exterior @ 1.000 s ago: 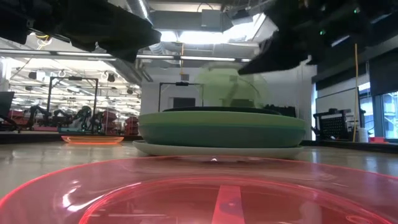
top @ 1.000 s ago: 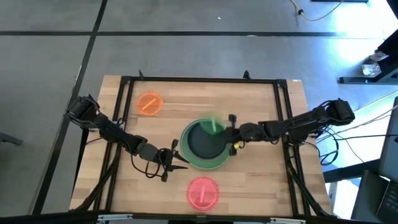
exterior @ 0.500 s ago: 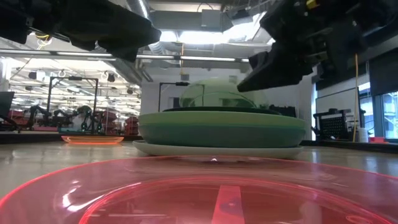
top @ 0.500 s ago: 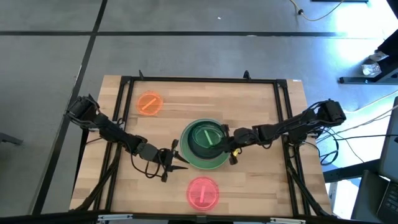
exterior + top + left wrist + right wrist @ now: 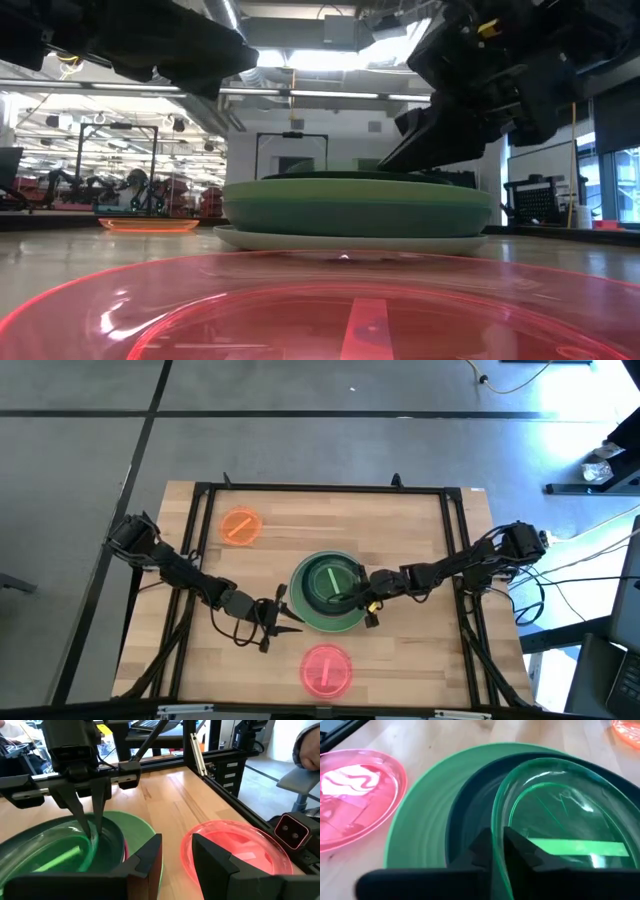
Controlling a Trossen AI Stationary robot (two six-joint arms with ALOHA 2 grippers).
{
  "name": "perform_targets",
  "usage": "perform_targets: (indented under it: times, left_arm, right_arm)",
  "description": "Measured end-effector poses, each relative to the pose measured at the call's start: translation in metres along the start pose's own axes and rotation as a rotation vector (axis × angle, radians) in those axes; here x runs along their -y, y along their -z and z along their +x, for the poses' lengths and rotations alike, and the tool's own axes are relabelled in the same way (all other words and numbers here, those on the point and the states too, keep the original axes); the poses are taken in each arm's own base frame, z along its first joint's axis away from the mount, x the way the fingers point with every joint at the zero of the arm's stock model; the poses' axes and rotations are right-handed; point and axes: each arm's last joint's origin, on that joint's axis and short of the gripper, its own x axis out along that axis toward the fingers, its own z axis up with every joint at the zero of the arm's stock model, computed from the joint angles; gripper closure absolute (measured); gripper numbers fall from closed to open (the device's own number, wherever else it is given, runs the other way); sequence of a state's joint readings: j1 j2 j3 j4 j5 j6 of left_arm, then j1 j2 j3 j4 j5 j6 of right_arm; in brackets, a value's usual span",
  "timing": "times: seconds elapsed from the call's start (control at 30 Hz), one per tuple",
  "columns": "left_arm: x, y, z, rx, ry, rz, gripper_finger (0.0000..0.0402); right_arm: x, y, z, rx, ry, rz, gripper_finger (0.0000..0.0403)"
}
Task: Stack plastic plates
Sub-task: Stack the transparent green plate on top of the dark blue plate, then stack the orange plate on top of the transparent green plate
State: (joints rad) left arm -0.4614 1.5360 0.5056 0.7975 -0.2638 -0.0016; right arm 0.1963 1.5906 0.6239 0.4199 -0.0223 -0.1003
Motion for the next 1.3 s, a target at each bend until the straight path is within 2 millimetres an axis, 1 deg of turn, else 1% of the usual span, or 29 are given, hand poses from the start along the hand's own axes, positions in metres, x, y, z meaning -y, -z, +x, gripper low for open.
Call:
perform_targets:
  times: [0.1, 0.17, 0.23, 0.3, 0.4, 0.47, 0.57, 0.67, 0.77, 0.93, 1.03, 1.2, 1.3]
  left_arm:
    - [0.000, 0.000, 0.000, 0.005, 0.000, -0.024, 0.0301]
    - [0.000, -0.001, 0.000, 0.005, -0.001, -0.022, 0.0301]
    - [0.000, -0.001, 0.000, 0.006, -0.013, -0.019, 0.0301]
    - [-0.002, -0.001, 0.000, 0.005, -0.044, -0.018, 0.0301]
    - [-0.006, -0.001, 0.000, -0.002, -0.101, -0.018, 0.0301]
    - [-0.009, -0.004, -0.003, -0.011, -0.123, -0.030, 0.0301]
    - [-0.015, -0.010, -0.013, -0.050, -0.181, -0.075, 0.0301]
    - [-0.024, -0.013, -0.026, -0.125, -0.258, -0.114, 0.0301]
    - [-0.036, -0.015, -0.041, -0.196, -0.353, -0.131, 0.0301]
    - [-0.061, -0.007, -0.058, -0.349, -0.521, -0.116, 0.0301]
    - [-0.080, 0.005, -0.065, -0.479, -0.608, -0.134, 0.0301]
    - [-0.113, 0.026, -0.077, -0.678, -0.766, -0.244, 0.0301]
    - [-0.127, 0.033, -0.081, -0.727, -0.847, -0.302, 0.0301]
  right_arm:
    - [0.000, 0.000, 0.000, 0.000, 0.000, 0.019, 0.0320]
    - [0.001, -0.004, 0.001, -0.005, 0.005, 0.014, 0.0295]
    - [0.002, -0.013, 0.000, -0.007, 0.011, -0.001, 0.0275]
    - [0.003, -0.028, -0.004, -0.008, 0.008, -0.008, 0.0260]
    - [-0.002, -0.049, -0.014, -0.042, -0.011, -0.017, 0.0248]
    - [-0.009, -0.058, -0.020, -0.057, -0.016, -0.032, 0.0247]
    - [-0.020, -0.064, -0.026, -0.036, -0.021, -0.074, 0.0248]
    - [-0.027, -0.065, -0.027, -0.033, -0.013, -0.120, 0.0248]
    - [-0.025, -0.065, -0.027, -0.035, 0.012, -0.122, 0.0248]
    - [-0.022, -0.064, -0.027, -0.045, 0.042, -0.119, 0.0248]
    - [-0.021, -0.064, -0.027, -0.048, 0.072, -0.120, 0.0248]
    - [-0.020, -0.064, -0.027, -0.054, 0.128, -0.121, 0.0248]
    - [-0.020, -0.064, -0.027, -0.054, 0.130, -0.121, 0.0248]
